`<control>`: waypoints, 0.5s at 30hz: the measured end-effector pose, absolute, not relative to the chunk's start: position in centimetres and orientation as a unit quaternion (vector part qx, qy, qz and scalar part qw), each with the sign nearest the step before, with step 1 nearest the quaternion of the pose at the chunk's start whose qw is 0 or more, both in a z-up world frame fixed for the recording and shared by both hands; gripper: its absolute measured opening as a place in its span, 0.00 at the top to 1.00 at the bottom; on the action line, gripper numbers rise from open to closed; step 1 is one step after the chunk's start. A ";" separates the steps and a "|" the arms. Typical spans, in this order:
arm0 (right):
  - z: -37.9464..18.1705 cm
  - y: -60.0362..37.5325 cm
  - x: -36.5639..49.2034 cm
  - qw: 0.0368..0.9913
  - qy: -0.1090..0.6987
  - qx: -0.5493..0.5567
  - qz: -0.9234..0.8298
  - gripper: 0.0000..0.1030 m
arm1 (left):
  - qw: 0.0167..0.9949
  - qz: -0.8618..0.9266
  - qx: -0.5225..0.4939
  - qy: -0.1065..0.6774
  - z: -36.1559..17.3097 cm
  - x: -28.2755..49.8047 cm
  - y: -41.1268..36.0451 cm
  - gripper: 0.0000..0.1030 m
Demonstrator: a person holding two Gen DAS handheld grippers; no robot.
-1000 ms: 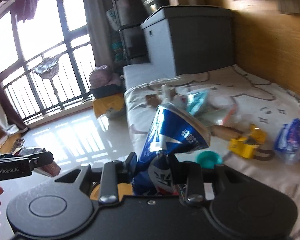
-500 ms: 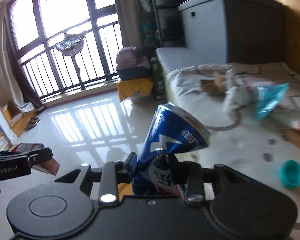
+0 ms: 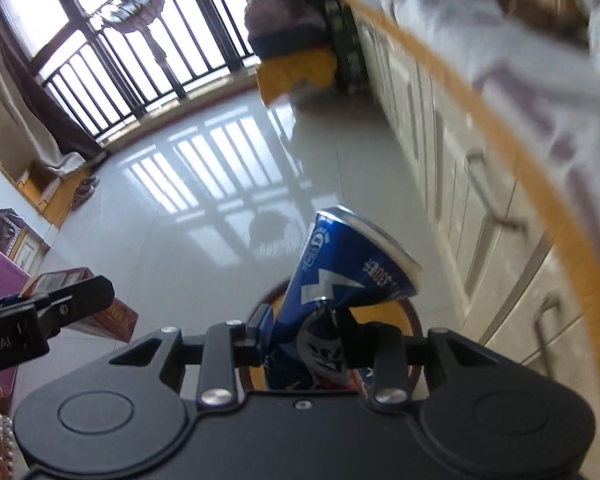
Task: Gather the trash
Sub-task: 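Carry the can and red box over the wastebasket with both tools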
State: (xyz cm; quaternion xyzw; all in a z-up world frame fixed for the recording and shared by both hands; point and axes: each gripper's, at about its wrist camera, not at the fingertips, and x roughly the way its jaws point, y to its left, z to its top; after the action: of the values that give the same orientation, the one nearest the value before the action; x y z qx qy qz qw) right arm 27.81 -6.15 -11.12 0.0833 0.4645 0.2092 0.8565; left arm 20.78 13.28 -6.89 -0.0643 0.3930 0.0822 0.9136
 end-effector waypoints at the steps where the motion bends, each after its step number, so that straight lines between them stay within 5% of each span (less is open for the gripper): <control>1: -12.1 -6.2 28.4 0.850 0.477 0.085 0.206 0.66 | 0.910 0.082 -0.062 0.401 -7.7 21.3 13.2 0.18; 15: -20.6 -4.4 33.4 0.793 0.570 0.066 0.203 0.66 | 0.863 0.071 -0.093 0.491 -17.2 24.6 14.2 0.18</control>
State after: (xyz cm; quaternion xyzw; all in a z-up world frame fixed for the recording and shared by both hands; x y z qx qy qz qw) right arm 33.38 -4.44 -20.55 0.0660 0.5701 0.2029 0.7934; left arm 24.64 14.22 -17.20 -0.0926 0.4909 0.0715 0.8633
